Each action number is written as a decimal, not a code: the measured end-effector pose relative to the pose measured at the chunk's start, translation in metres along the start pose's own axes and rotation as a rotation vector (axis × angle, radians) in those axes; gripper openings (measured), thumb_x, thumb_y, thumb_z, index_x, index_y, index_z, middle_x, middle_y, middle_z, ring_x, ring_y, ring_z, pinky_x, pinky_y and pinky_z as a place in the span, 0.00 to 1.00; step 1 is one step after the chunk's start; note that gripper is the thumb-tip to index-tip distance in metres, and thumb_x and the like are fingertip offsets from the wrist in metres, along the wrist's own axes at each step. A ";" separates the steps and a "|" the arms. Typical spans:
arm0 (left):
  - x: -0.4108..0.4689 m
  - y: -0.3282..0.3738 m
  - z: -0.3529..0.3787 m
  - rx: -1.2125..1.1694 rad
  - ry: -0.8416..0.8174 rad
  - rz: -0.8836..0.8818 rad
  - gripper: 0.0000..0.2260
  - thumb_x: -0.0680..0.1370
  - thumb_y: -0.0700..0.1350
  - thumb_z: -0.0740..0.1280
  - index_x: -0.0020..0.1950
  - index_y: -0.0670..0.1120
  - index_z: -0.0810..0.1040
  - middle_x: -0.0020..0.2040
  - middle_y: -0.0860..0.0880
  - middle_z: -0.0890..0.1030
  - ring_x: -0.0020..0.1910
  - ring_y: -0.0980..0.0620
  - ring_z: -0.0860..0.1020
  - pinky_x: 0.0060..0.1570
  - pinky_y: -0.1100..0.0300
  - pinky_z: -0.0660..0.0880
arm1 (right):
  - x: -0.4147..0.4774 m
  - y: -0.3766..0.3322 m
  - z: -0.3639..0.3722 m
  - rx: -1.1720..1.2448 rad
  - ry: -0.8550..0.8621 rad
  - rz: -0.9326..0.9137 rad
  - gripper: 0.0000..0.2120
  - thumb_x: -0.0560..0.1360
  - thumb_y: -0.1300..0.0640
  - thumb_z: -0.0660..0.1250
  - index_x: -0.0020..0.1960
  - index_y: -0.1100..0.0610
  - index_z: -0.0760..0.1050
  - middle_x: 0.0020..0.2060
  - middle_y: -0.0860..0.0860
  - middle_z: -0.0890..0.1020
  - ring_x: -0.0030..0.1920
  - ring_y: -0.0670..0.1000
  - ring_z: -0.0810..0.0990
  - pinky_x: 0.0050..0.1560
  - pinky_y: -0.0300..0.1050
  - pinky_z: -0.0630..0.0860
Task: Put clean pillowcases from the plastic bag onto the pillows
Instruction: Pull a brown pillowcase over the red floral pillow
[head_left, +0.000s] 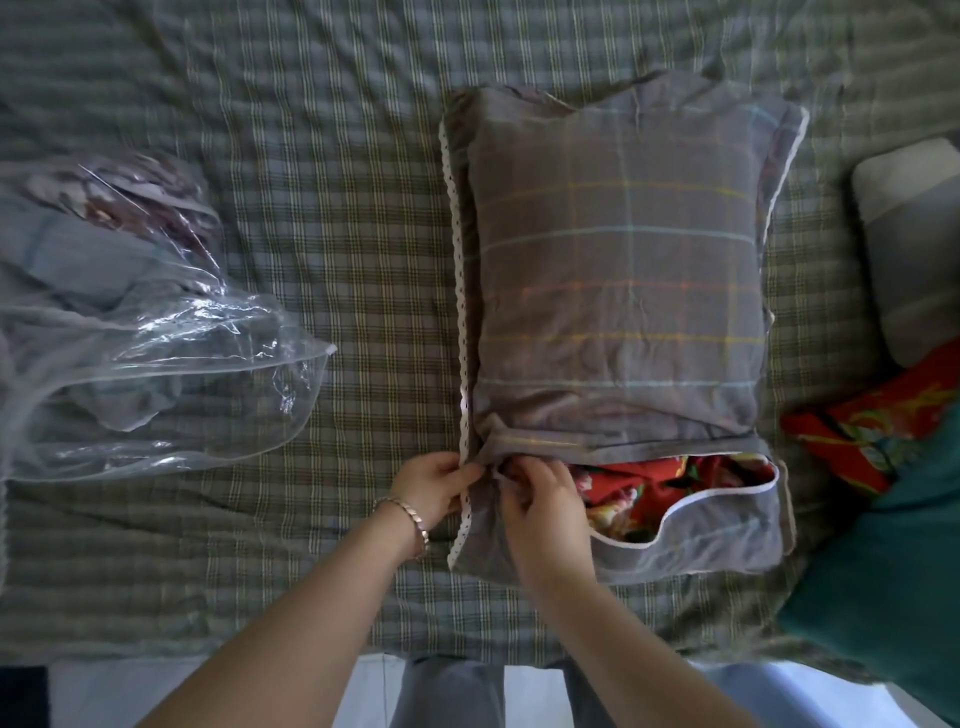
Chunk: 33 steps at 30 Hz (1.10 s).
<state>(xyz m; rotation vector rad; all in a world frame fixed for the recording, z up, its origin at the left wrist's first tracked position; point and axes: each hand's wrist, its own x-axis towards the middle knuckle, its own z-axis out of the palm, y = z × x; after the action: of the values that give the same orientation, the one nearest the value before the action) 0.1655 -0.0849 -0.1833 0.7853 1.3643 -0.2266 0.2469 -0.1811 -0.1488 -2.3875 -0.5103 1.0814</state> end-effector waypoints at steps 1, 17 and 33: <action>-0.001 0.002 0.000 -0.008 -0.035 0.008 0.07 0.76 0.34 0.64 0.39 0.40 0.78 0.34 0.46 0.80 0.34 0.53 0.79 0.37 0.63 0.79 | 0.010 -0.002 0.000 0.010 -0.007 0.082 0.10 0.77 0.58 0.62 0.56 0.58 0.77 0.53 0.52 0.78 0.53 0.52 0.76 0.51 0.40 0.71; -0.001 -0.006 -0.005 -0.099 -0.080 -0.012 0.09 0.79 0.34 0.59 0.43 0.41 0.76 0.38 0.45 0.79 0.35 0.53 0.79 0.39 0.62 0.78 | 0.012 -0.018 0.008 0.037 -0.041 0.146 0.09 0.72 0.53 0.70 0.48 0.58 0.79 0.43 0.50 0.82 0.43 0.47 0.78 0.41 0.36 0.71; -0.005 0.005 0.003 0.027 -0.058 -0.024 0.09 0.79 0.33 0.58 0.42 0.40 0.74 0.37 0.44 0.77 0.37 0.50 0.76 0.35 0.63 0.77 | 0.015 -0.010 -0.002 0.094 -0.040 0.156 0.09 0.76 0.61 0.64 0.50 0.57 0.82 0.44 0.49 0.82 0.43 0.47 0.77 0.37 0.29 0.68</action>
<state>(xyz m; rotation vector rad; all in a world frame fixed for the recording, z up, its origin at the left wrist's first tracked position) 0.1690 -0.0846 -0.1766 0.7792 1.3190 -0.2849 0.2565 -0.1657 -0.1507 -2.3587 -0.2837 1.1953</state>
